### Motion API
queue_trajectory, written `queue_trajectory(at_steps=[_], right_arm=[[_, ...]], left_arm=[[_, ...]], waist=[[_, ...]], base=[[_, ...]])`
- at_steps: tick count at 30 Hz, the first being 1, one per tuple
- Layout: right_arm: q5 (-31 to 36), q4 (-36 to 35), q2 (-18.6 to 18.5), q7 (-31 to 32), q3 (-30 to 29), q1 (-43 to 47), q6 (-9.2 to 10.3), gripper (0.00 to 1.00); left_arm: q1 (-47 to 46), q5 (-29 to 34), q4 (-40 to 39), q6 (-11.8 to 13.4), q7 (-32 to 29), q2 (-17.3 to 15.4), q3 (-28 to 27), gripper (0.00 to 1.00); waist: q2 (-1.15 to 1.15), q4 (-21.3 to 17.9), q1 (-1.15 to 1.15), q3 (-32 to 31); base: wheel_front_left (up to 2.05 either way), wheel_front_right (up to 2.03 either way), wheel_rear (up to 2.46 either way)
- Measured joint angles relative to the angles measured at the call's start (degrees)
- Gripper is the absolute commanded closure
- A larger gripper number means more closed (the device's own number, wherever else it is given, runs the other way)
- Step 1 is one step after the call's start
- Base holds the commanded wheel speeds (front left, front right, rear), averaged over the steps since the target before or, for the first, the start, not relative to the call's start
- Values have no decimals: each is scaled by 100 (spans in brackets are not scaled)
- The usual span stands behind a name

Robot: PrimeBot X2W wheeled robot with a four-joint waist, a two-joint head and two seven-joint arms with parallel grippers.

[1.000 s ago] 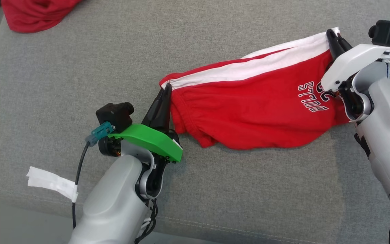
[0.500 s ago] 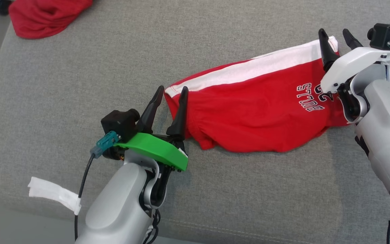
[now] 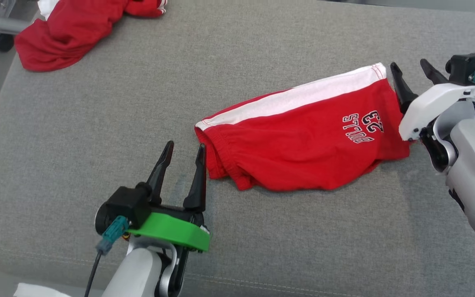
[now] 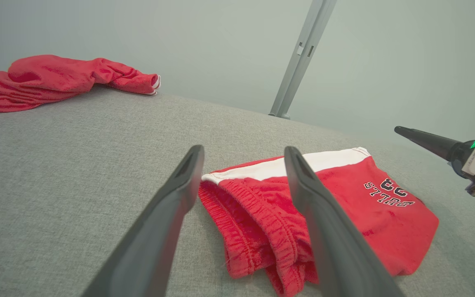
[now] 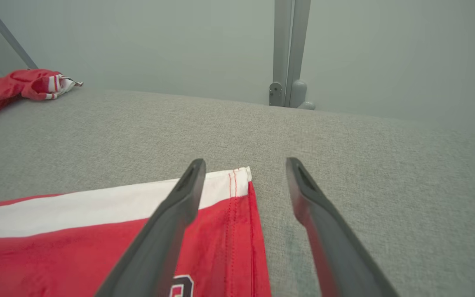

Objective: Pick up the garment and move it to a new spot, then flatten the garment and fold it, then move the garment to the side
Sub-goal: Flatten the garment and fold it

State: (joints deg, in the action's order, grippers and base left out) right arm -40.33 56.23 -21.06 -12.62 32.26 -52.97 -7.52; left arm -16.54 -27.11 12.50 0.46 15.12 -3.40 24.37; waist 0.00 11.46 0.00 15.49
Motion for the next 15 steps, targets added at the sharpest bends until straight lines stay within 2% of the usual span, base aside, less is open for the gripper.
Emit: queue_trajectory(at_steps=[6, 15], right_arm=[[-191, -35, -287, 260, 370, 333, 0, 0], [-721, 45, -427, 576, 456, 736, 0, 0]], left_arm=[[600, 439, -537, 26, 1, -45, -510, 0], [1191, 775, -932, 9, 1, -38, -1107, 0]], waist=[[0, -43, 0, -233], [0, 119, 0, -320]], base=[[0, 0, 0], [0, 0, 0]])
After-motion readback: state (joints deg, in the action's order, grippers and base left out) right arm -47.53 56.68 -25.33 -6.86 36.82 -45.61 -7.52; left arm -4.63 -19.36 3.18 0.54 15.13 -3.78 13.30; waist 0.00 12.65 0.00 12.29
